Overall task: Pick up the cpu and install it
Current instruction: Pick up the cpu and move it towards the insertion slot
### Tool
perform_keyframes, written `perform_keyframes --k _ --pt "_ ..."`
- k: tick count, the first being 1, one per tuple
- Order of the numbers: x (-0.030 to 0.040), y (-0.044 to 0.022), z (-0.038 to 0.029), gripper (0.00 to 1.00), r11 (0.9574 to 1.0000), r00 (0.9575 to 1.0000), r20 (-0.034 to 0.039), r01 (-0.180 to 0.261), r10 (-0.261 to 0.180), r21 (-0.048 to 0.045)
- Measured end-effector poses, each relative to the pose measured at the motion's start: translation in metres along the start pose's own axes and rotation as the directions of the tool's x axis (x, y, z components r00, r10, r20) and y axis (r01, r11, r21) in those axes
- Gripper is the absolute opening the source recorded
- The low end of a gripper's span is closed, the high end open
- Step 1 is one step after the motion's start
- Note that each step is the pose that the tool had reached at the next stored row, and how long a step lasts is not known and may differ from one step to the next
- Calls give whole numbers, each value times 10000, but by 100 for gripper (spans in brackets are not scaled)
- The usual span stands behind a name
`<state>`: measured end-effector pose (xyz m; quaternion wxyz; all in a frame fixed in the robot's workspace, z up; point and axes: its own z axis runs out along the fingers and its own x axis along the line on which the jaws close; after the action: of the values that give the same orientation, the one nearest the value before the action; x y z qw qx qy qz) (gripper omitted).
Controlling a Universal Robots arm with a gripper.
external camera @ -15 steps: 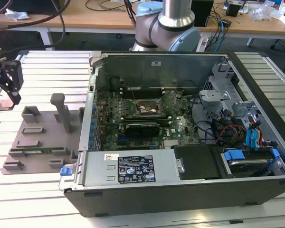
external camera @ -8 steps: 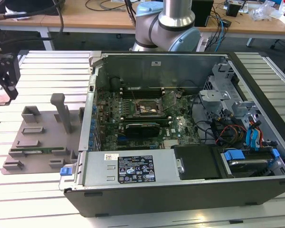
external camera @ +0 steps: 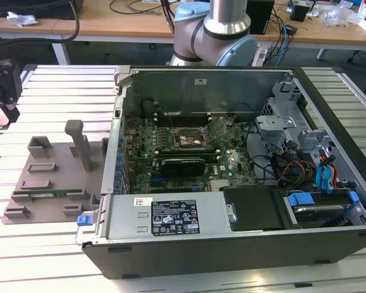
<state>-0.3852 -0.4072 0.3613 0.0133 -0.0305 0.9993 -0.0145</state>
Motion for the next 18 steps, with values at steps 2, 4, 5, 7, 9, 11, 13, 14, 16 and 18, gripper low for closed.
perform_keyframes --k 2,4,5,7,9,11,13,14,16,18 --pt "-1 -1 -35 55 10000 10000 0 0 0 0" --pt "-2 -2 -71 55 10000 10000 -1 -1 1 0" --pt "-3 -3 -107 55 10000 10000 0 0 0 0" --pt "-4 -4 -156 55 10000 10000 0 -1 1 0" --pt "-5 -6 -190 55 10000 10000 0 0 0 0" --pt "-6 -7 -241 55 10000 10000 0 -1 1 0" --pt "-7 -9 -289 55 10000 10000 -1 0 0 1" --pt "-8 -9 -314 55 10000 10000 0 1 -1 -1" --pt "-10 5 -334 55 10000 10000 1 0 0 -1" --pt "-11 27 -344 55 10000 10000 0 -1 1 0"
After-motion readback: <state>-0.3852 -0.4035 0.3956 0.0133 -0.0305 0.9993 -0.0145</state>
